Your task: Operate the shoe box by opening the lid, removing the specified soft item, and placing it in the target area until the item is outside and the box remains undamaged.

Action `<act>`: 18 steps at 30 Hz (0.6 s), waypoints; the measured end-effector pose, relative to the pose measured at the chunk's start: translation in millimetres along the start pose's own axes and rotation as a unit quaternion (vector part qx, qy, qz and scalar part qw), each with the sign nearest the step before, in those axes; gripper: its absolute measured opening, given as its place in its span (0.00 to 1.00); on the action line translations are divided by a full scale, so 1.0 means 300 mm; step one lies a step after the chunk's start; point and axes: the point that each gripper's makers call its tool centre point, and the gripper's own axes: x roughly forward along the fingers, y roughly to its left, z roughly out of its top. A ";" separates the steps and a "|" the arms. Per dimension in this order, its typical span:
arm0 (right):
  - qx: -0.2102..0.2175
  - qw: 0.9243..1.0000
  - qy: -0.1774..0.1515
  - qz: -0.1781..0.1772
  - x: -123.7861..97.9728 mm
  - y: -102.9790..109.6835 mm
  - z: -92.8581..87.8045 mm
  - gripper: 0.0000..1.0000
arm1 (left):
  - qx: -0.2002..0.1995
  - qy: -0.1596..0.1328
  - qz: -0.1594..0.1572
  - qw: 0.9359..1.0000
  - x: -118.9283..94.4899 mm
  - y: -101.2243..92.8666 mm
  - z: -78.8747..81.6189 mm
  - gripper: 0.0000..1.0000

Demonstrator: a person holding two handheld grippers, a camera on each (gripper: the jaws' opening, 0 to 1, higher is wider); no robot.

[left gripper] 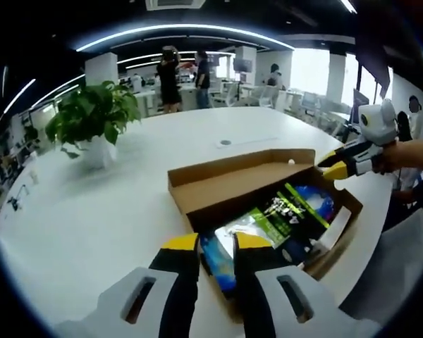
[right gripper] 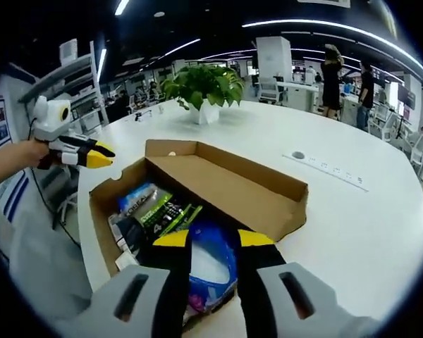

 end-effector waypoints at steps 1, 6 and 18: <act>-0.001 1.000 0.002 0.002 0.008 0.004 -0.002 0.22 | 0.002 0.000 -0.002 1.000 -0.002 -0.008 -0.003 0.16; 0.003 1.000 0.011 0.017 0.048 0.024 -0.009 0.22 | 0.006 0.000 -0.008 1.000 -0.005 -0.025 -0.010 0.16; 0.014 0.998 0.034 0.047 0.135 0.059 -0.030 0.23 | 0.003 -0.003 -0.009 1.000 -0.004 -0.039 -0.019 0.16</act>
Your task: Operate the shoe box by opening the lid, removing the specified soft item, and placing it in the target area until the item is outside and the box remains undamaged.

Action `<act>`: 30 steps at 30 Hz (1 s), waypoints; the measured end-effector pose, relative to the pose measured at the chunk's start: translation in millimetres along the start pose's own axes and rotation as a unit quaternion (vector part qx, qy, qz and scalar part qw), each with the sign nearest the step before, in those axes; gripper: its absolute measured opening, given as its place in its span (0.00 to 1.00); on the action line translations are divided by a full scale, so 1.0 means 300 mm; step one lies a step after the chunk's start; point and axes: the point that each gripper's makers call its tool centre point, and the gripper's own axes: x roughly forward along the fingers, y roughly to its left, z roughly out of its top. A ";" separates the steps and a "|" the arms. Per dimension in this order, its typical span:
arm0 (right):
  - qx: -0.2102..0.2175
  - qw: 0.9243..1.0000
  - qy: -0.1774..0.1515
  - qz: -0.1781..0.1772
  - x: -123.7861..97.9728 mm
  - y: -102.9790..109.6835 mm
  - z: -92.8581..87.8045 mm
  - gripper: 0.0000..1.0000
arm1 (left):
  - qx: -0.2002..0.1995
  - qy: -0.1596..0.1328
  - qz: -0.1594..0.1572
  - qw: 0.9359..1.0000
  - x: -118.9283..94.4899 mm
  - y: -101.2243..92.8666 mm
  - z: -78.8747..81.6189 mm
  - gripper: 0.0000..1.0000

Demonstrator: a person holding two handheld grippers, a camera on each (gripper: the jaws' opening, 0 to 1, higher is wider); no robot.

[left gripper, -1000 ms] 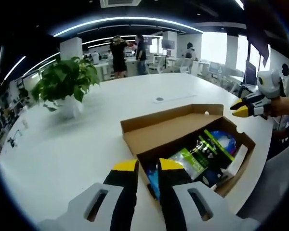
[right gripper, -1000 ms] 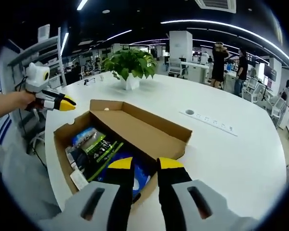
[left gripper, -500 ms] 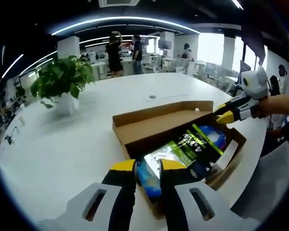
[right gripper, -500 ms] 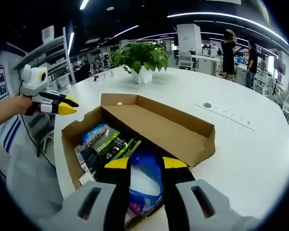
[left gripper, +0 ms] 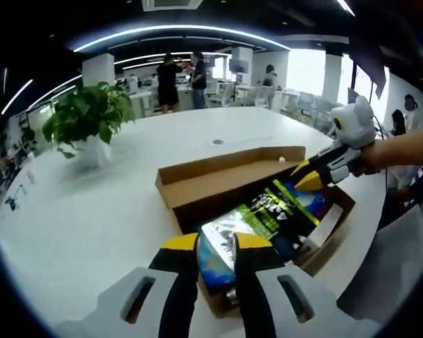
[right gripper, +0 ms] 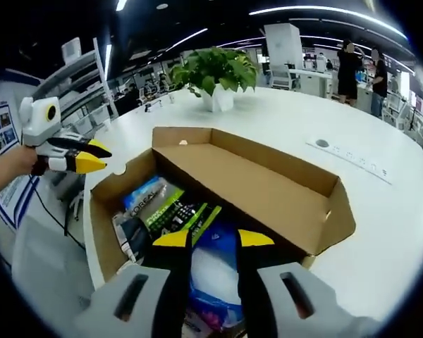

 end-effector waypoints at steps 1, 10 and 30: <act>0.001 1.000 0.001 0.002 0.006 0.002 0.000 0.23 | 0.000 0.000 0.000 1.000 0.000 0.000 0.000 0.16; -0.001 1.000 0.020 0.020 0.061 0.017 -0.015 0.23 | 0.000 0.000 0.006 1.000 -0.009 -0.002 -0.009 0.16; -0.040 0.998 0.040 0.026 0.086 0.058 -0.015 0.00 | 0.009 0.016 -0.007 1.000 0.024 -0.025 -0.033 0.15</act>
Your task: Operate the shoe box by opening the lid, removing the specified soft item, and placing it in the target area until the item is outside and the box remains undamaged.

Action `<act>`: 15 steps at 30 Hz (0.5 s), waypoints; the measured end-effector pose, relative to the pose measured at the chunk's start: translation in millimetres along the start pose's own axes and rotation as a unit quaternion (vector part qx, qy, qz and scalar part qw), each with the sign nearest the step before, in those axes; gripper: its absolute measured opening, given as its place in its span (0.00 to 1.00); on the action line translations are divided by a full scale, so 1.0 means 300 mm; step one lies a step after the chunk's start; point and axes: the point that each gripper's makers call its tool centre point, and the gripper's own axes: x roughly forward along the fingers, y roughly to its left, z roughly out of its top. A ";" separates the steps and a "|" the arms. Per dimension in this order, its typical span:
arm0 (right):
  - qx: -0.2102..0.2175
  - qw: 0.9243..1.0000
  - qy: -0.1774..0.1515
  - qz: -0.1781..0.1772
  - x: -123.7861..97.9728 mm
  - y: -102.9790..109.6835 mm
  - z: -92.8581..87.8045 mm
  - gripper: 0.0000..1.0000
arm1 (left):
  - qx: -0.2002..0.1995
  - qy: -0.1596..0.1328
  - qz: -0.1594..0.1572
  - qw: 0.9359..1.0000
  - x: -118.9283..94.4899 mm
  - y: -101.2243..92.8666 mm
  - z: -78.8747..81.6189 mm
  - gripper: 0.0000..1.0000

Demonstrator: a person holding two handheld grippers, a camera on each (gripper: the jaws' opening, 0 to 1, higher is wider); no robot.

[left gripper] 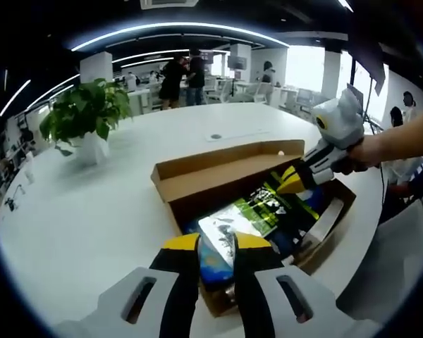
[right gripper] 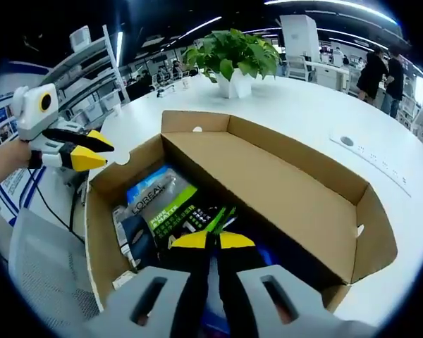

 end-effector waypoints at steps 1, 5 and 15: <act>-0.009 1.000 0.002 -0.004 -0.005 -0.002 -0.002 0.00 | 0.004 0.002 -0.003 1.000 0.004 -0.008 0.001 0.15; -0.028 0.999 0.008 -0.013 -0.022 -0.011 -0.009 0.00 | 0.009 0.010 -0.013 1.000 0.022 -0.028 -0.002 0.15; -0.055 0.998 0.021 -0.033 -0.050 -0.041 -0.030 0.00 | 0.012 0.050 -0.047 0.998 0.102 -0.078 -0.055 0.15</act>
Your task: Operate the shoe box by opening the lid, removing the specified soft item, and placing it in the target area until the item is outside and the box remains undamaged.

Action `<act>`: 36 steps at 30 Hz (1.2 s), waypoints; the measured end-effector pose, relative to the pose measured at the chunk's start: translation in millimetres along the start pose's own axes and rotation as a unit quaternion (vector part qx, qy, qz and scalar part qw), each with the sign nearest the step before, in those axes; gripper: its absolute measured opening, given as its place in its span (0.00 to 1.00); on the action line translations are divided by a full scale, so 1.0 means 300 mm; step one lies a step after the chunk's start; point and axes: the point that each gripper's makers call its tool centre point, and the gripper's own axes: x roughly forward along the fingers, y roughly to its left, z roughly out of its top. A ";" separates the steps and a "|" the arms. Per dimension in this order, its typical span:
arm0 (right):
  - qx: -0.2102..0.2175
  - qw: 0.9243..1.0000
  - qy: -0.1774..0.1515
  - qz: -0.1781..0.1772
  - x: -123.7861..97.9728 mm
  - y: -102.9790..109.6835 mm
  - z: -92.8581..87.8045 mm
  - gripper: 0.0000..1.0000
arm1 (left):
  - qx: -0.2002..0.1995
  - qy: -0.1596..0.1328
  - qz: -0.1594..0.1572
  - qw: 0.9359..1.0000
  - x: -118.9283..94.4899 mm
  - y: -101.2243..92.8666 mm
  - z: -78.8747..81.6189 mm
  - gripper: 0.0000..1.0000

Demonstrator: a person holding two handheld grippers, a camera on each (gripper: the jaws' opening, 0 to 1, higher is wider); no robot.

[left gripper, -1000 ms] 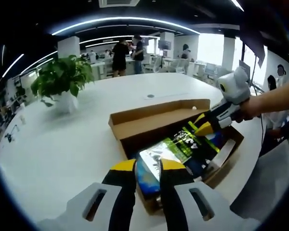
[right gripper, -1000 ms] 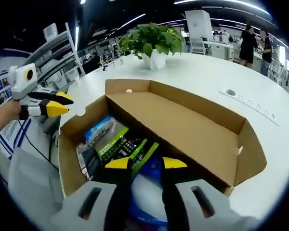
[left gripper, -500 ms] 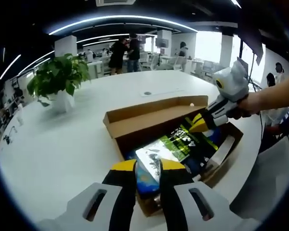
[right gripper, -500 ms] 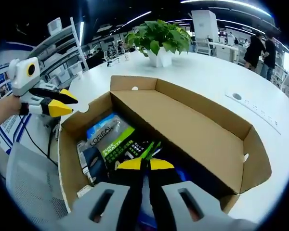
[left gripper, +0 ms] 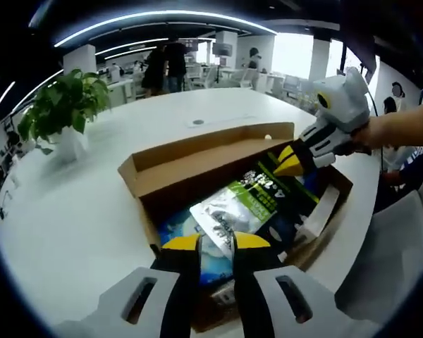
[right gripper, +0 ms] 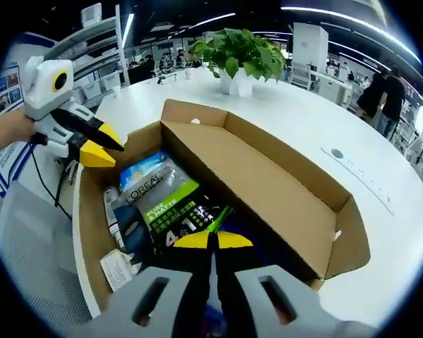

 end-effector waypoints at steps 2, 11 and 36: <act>0.000 1.000 0.001 -0.001 -0.002 -0.003 -0.002 0.00 | -0.003 0.016 -0.008 1.000 0.015 -0.012 -0.018 0.15; -0.003 1.000 0.005 -0.004 0.000 -0.010 -0.014 0.00 | -0.016 0.060 -0.021 0.998 0.054 -0.025 -0.080 0.16; 0.014 1.000 0.003 -0.004 0.023 -0.018 -0.040 0.00 | -0.123 0.077 -0.074 0.987 0.122 -0.062 -0.106 0.09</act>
